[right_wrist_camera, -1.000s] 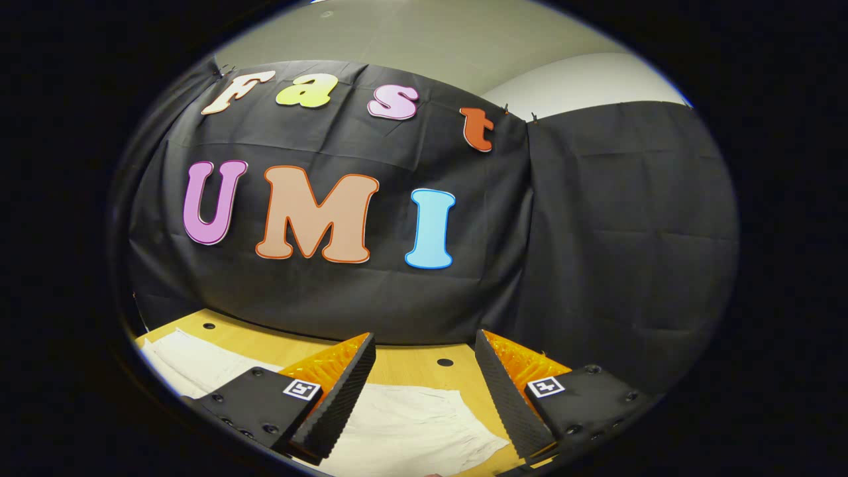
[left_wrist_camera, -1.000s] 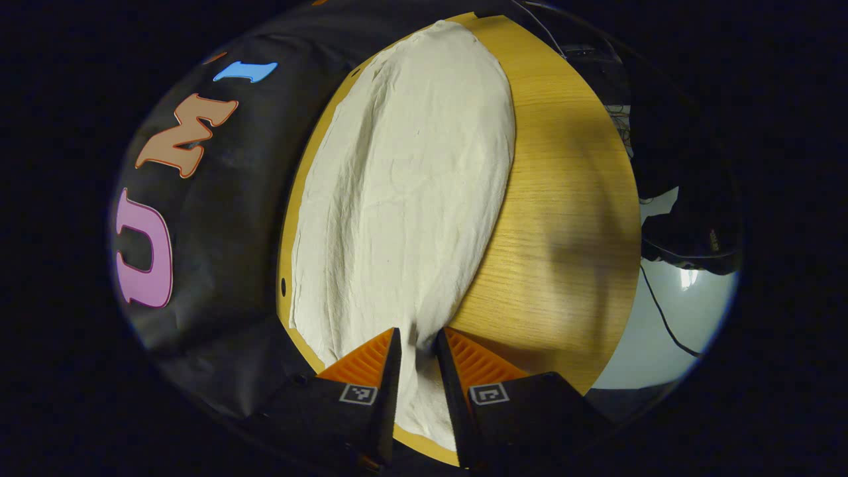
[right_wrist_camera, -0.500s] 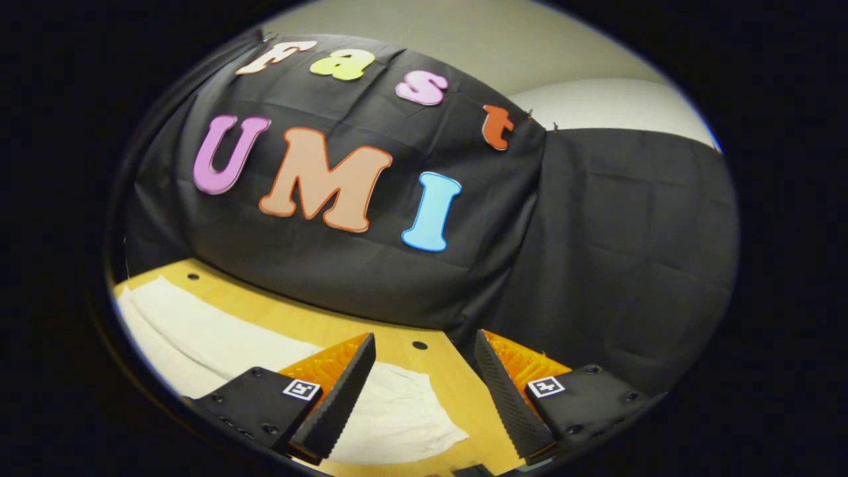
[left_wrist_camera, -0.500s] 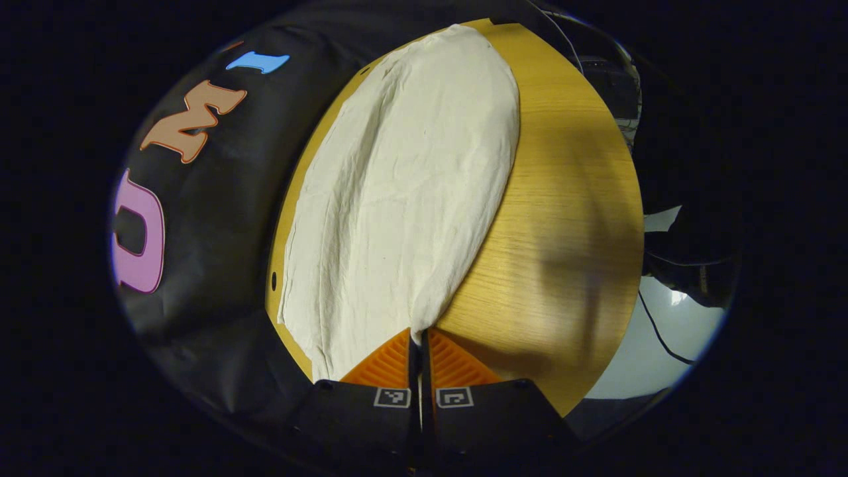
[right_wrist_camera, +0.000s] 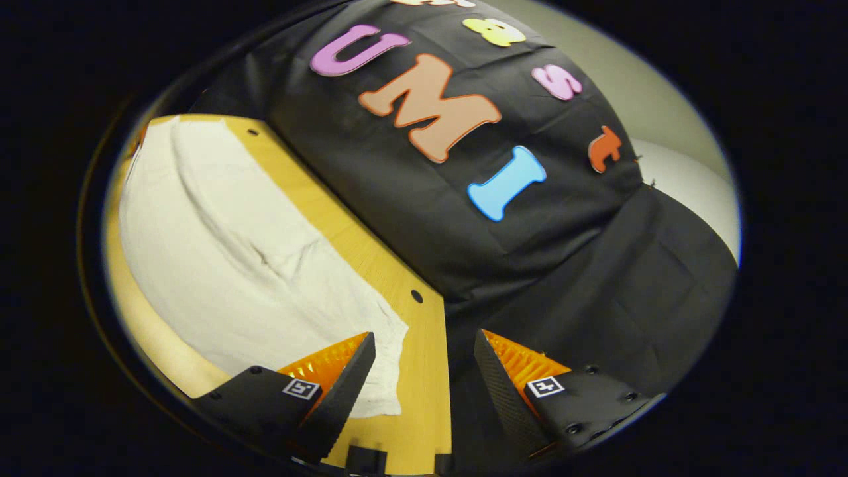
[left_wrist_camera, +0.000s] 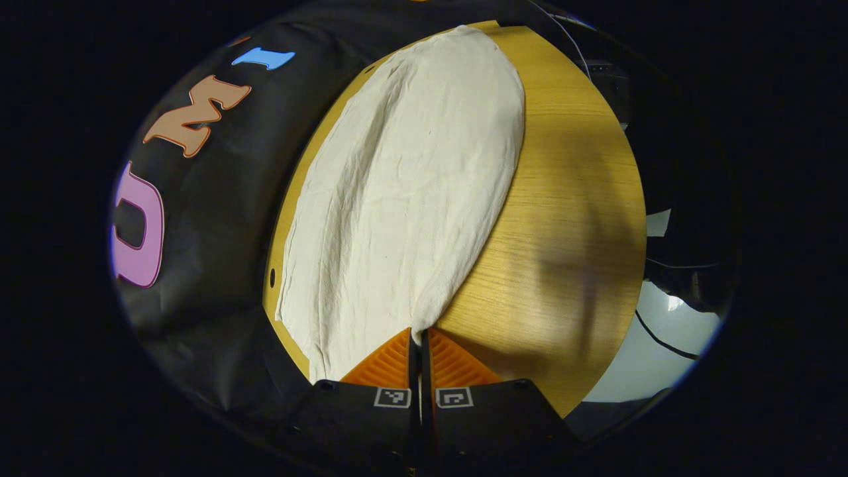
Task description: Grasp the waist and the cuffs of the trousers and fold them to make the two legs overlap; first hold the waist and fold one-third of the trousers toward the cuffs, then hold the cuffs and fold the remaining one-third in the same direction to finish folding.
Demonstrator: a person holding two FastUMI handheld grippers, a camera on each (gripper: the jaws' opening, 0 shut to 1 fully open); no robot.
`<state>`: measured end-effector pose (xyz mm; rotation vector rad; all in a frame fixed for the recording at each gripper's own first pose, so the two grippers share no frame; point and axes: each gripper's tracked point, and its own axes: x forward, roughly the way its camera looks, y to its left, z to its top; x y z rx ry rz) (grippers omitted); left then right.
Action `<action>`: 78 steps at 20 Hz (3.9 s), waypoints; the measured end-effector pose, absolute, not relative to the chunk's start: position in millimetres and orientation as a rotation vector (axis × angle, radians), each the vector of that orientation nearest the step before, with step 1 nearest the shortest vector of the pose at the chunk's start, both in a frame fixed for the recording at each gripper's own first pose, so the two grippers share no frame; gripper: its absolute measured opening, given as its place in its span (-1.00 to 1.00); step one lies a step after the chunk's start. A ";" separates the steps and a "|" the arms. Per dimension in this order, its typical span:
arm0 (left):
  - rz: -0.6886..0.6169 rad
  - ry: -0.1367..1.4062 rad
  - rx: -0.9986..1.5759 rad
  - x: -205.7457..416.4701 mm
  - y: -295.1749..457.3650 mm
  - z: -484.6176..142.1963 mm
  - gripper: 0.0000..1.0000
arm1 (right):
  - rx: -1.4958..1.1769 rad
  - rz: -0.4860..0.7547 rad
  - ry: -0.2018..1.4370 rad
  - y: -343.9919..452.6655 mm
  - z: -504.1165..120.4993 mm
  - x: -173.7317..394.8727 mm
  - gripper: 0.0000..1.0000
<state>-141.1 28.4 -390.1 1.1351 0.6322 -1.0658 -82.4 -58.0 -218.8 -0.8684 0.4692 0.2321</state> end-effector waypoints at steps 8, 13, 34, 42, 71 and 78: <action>-1.008 0.700 1.138 -142.1 27.9 -391.1 -1.00 | -1.078 0.487 0.578 -80.5 -300.6 -106.9 0.95; -0.981 0.718 1.153 -142.9 28.2 -392.3 -1.00 | -1.204 0.687 0.644 -90.4 -350.6 -141.8 0.96; -0.880 0.764 1.215 -140.4 27.7 -393.1 -1.00 | -1.291 0.806 0.680 -91.0 -418.1 -128.3 -0.67; -0.725 0.748 1.111 -95.0 24.9 -366.2 -1.00 | -1.219 0.670 0.670 -88.5 -376.8 -86.7 -0.84; -0.210 0.693 0.879 116.7 -31.0 -304.4 -1.00 | -0.934 0.289 0.553 -38.6 -392.9 144.3 -0.91; -0.130 0.738 0.828 131.9 -38.2 -341.3 -1.00 | -0.817 0.270 0.650 -25.7 -442.3 155.5 -0.79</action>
